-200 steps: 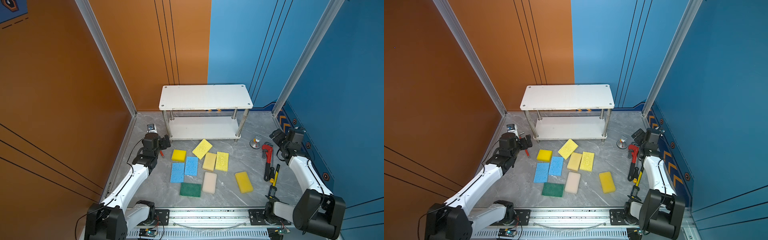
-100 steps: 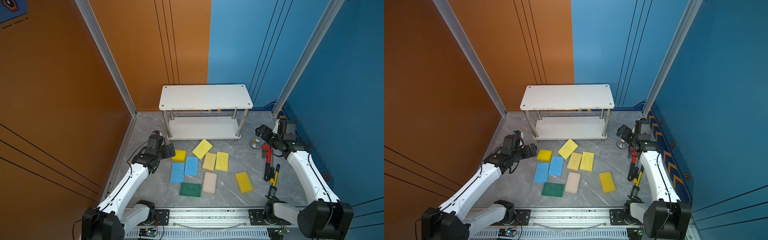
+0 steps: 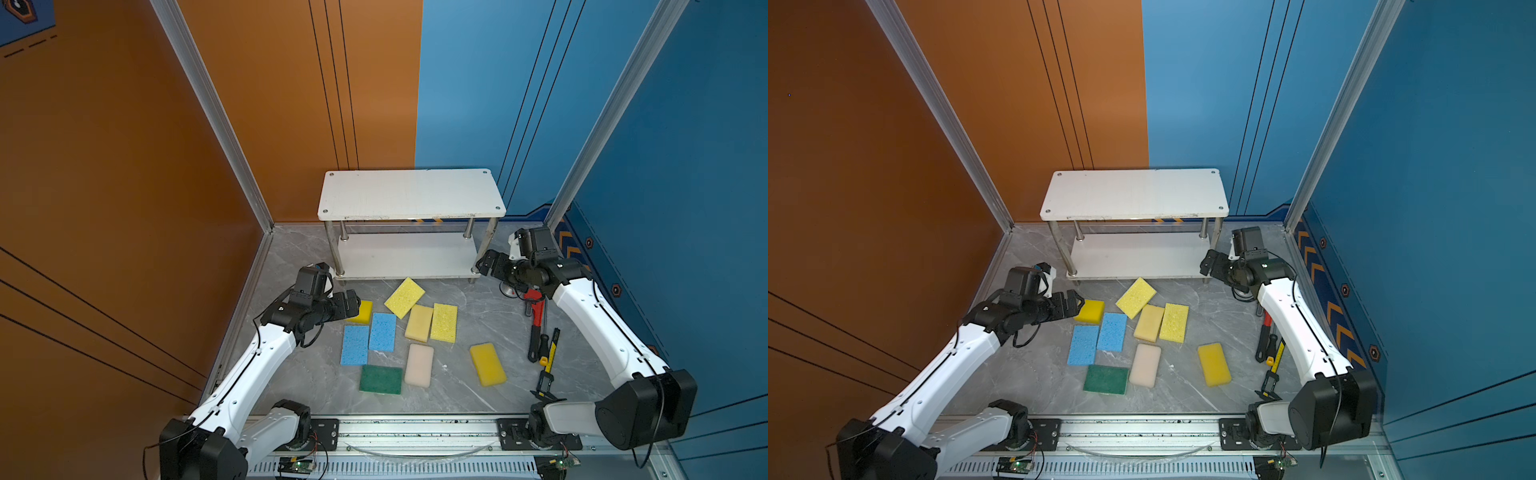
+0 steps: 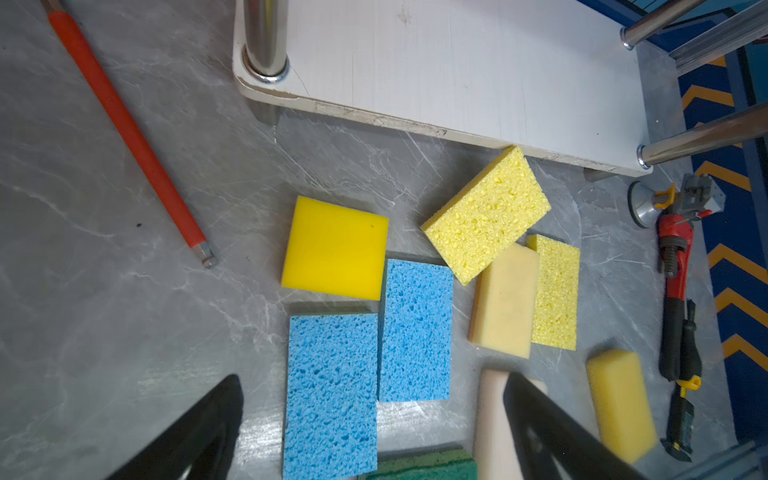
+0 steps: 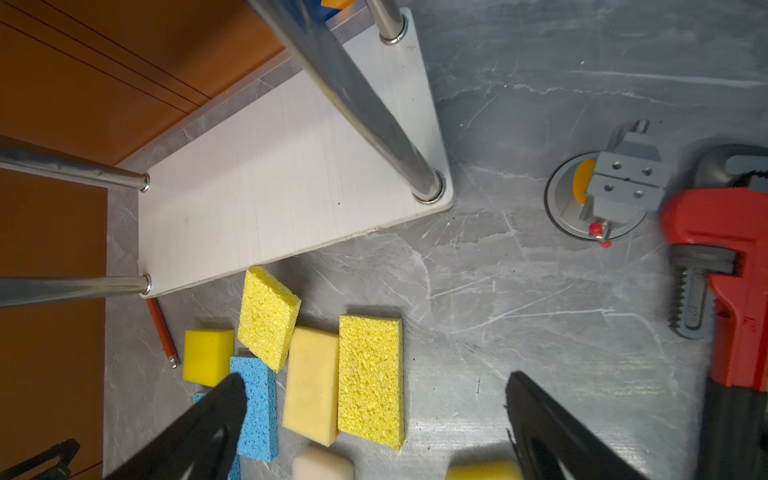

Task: Place and organize the cleaning sponges onto the shelf
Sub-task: 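Move right gripper to yellow foam sponge while left gripper moves over sponges, then grasp the yellow foam sponge nearest the robot with the right gripper and lift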

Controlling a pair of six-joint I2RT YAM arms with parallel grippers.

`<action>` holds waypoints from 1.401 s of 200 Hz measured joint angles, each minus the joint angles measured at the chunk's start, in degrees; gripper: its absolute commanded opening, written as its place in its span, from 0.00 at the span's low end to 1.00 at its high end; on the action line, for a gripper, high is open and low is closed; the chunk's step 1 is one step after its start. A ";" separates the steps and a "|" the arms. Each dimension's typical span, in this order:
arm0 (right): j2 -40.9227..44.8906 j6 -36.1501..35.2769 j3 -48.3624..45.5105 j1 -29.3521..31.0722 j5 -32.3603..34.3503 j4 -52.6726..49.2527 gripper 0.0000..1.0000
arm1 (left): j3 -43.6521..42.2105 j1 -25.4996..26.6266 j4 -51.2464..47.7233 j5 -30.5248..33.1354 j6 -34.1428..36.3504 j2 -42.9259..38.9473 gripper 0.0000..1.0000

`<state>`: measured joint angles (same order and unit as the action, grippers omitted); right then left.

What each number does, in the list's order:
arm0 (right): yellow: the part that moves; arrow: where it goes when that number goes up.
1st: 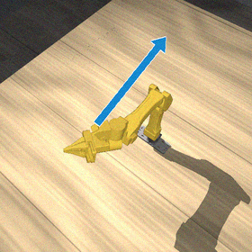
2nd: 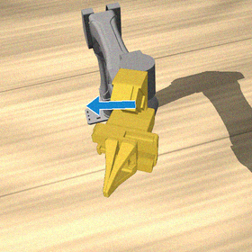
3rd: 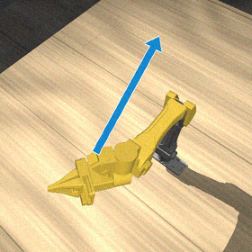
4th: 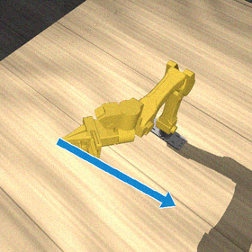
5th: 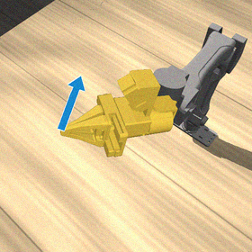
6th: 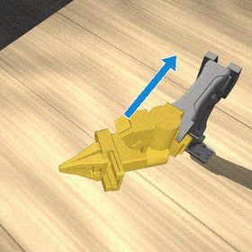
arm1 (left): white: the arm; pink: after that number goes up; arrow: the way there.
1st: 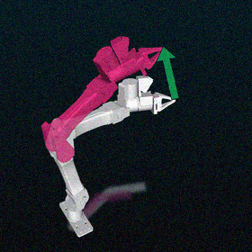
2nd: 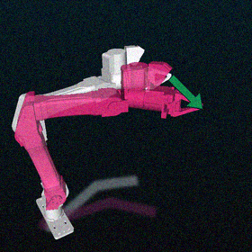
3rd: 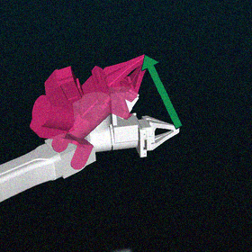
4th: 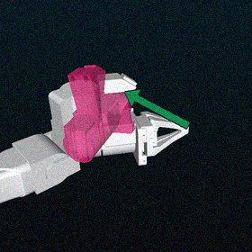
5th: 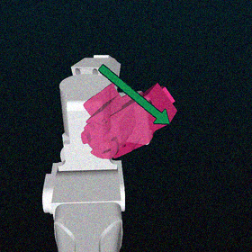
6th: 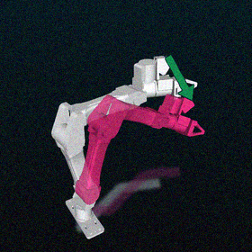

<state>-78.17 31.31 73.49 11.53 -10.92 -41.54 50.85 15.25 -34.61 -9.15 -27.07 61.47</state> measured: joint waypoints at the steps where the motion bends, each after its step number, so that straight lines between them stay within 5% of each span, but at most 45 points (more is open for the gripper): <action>1: -0.04 0.00 0.07 0.07 -0.02 -0.09 0.98 | 0.00 0.00 0.00 -0.04 -0.04 -0.02 0.98; 70: -3.32 -1.81 2.80 5.95 0.55 -11.34 1.00 | -0.46 4.70 -2.03 -6.08 -4.96 -0.61 0.98; 175: -6.03 -3.50 -2.71 14.10 5.03 -18.64 1.00 | -0.59 10.71 -2.54 -6.56 -6.01 7.17 0.98; 280: -4.61 -4.33 -17.25 15.10 5.09 -20.46 1.00 | -3.80 15.96 -0.20 -5.81 -9.92 7.87 0.98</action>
<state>-82.78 26.98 56.25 26.63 -5.82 -62.00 47.05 31.20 -34.81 -14.96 -36.99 69.34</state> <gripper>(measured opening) 0.999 0.981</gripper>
